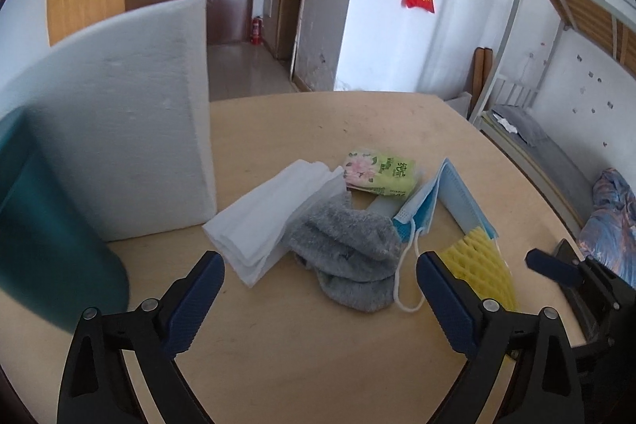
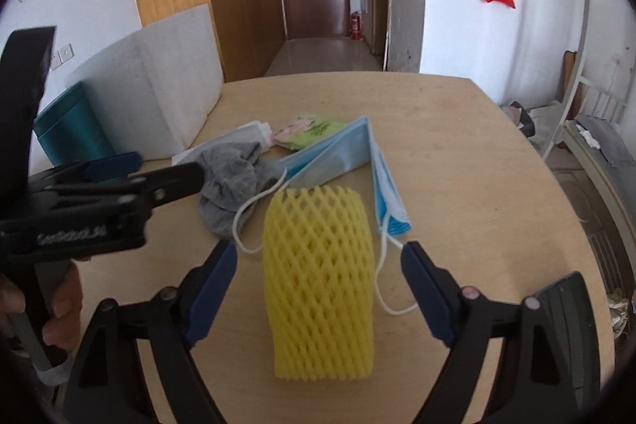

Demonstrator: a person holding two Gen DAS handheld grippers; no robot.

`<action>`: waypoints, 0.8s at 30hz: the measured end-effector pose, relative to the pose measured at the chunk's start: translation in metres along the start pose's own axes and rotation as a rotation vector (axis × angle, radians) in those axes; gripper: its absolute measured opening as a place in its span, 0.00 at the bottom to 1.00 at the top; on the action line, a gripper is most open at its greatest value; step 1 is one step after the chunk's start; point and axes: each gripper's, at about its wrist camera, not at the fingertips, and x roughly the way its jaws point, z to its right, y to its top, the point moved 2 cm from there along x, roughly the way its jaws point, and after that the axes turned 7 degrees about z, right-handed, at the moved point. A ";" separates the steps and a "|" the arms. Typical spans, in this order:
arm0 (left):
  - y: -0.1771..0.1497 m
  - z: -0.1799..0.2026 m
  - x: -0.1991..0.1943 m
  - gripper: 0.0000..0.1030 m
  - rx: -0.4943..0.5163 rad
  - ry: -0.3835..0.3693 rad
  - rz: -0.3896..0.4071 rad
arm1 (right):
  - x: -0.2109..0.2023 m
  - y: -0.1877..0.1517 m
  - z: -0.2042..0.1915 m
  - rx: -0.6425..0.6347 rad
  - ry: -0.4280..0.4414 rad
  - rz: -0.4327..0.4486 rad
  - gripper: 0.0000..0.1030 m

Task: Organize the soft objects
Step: 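Grasp the yellow foam net with the right tool while the left tool grasps the grey sock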

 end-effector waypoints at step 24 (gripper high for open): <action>0.000 0.005 0.060 0.45 -0.024 -0.110 -0.102 | 0.030 -0.009 0.009 0.069 0.064 -0.110 0.31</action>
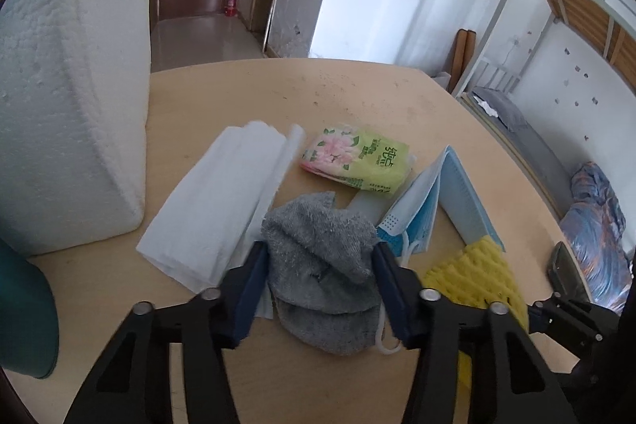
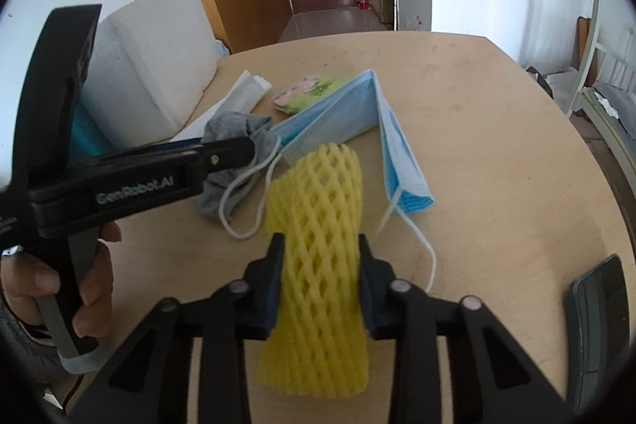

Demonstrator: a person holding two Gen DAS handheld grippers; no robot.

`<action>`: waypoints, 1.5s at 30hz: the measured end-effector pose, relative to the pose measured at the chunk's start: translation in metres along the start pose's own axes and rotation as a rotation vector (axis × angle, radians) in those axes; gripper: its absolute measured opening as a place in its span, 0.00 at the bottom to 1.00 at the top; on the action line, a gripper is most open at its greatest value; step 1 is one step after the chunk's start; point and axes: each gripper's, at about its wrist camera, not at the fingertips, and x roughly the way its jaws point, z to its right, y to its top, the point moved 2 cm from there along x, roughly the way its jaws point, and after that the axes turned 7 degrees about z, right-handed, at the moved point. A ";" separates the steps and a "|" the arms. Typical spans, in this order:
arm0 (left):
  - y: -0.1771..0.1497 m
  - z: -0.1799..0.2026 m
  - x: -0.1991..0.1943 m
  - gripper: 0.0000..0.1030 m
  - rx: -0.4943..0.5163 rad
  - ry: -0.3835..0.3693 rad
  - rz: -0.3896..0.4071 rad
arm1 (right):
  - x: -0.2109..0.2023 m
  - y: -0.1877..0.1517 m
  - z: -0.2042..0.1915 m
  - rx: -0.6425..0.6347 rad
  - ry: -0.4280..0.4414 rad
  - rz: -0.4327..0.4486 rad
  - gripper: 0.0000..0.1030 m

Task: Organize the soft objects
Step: 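Grasp the yellow foam net with the right tool while the left tool grasps the grey sock, then lift the yellow foam net with the right tool while the left tool lifts the grey sock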

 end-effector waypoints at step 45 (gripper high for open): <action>-0.040 0.006 -0.119 0.16 0.015 0.022 0.129 | -0.074 -0.002 -0.007 0.009 0.052 0.185 0.19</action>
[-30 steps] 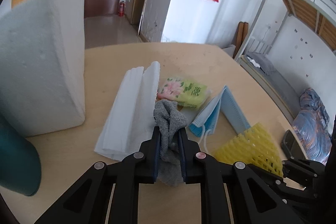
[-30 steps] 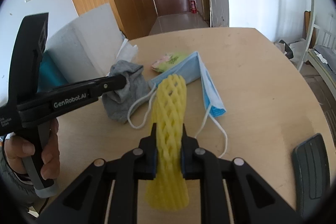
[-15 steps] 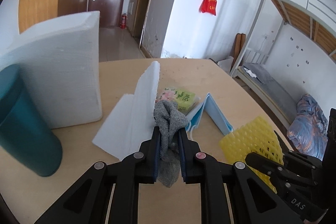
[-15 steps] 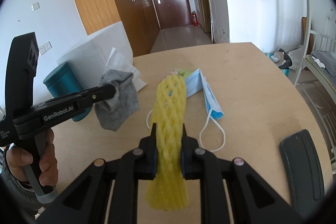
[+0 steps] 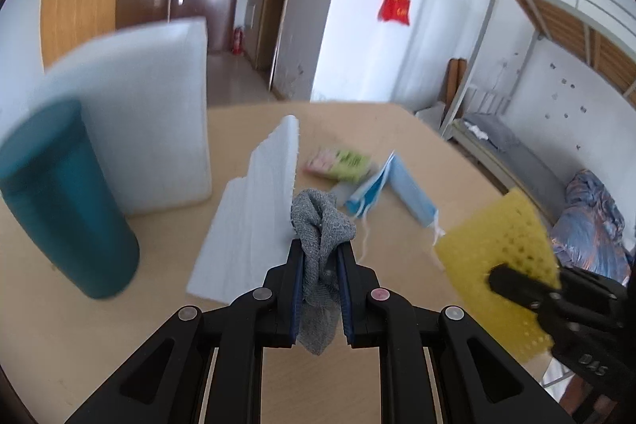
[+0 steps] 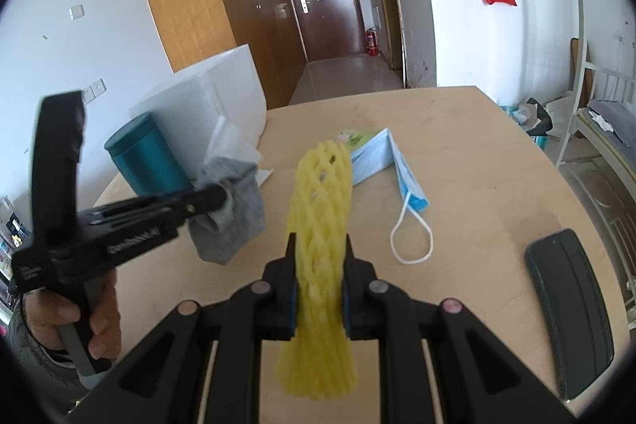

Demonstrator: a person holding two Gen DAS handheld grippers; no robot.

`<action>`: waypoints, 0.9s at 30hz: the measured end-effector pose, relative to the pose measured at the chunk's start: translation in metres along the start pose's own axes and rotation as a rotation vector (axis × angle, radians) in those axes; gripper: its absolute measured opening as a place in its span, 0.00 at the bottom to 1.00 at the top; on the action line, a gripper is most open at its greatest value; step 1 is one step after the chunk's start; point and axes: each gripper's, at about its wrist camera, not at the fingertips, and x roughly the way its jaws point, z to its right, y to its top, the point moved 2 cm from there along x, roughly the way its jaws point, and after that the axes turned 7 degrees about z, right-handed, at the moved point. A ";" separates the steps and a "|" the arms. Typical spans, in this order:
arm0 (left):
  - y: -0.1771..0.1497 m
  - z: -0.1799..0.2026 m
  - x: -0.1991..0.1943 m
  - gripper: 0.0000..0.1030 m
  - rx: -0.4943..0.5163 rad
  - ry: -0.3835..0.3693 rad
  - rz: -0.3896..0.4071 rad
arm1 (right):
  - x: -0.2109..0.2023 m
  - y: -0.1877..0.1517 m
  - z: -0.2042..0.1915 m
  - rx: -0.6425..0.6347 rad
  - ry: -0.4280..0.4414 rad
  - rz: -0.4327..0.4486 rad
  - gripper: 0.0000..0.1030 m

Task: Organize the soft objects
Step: 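Lift the yellow foam net with the right tool while the left tool lifts the grey sock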

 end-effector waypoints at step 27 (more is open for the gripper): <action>-0.040 0.011 0.002 0.61 0.006 0.058 -0.034 | 0.013 -0.010 0.002 0.004 0.003 -0.028 0.19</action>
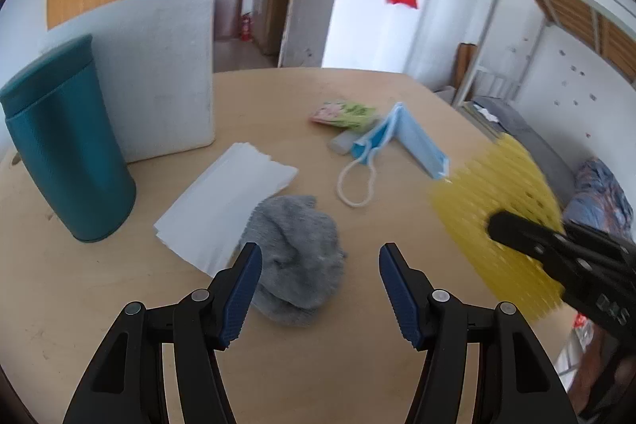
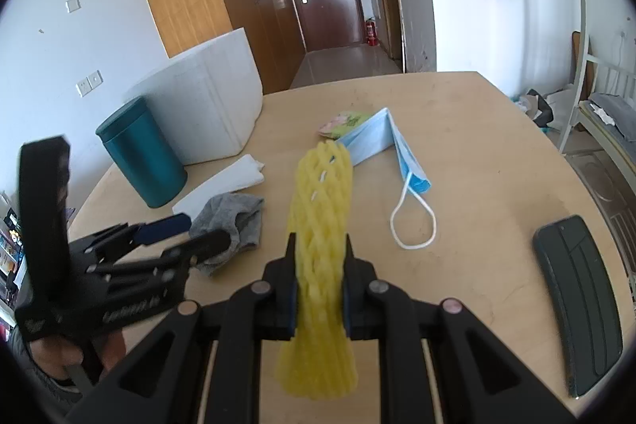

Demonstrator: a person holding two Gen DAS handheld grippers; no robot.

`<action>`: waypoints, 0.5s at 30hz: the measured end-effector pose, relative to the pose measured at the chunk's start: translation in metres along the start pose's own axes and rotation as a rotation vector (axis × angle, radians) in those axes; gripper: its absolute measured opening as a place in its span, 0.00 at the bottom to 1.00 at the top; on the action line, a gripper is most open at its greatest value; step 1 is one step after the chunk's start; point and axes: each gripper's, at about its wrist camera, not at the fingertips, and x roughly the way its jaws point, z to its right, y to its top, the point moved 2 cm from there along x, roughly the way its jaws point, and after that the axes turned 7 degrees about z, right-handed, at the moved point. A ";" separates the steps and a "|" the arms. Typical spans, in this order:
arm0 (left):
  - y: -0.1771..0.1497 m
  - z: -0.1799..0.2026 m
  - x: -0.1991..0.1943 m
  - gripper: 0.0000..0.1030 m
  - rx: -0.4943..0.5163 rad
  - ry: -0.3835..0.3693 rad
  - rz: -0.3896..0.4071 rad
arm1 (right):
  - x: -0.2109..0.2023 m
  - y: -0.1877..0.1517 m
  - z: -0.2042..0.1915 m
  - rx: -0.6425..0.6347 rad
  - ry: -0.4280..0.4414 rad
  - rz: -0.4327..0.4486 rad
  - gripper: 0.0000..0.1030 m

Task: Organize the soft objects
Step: 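Lift the yellow foam net with the right tool while the left tool lifts the grey sock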

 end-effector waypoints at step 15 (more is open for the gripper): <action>-0.002 -0.009 0.016 0.15 -0.019 0.029 -0.069 | -0.008 -0.001 0.003 0.016 -0.009 0.014 0.19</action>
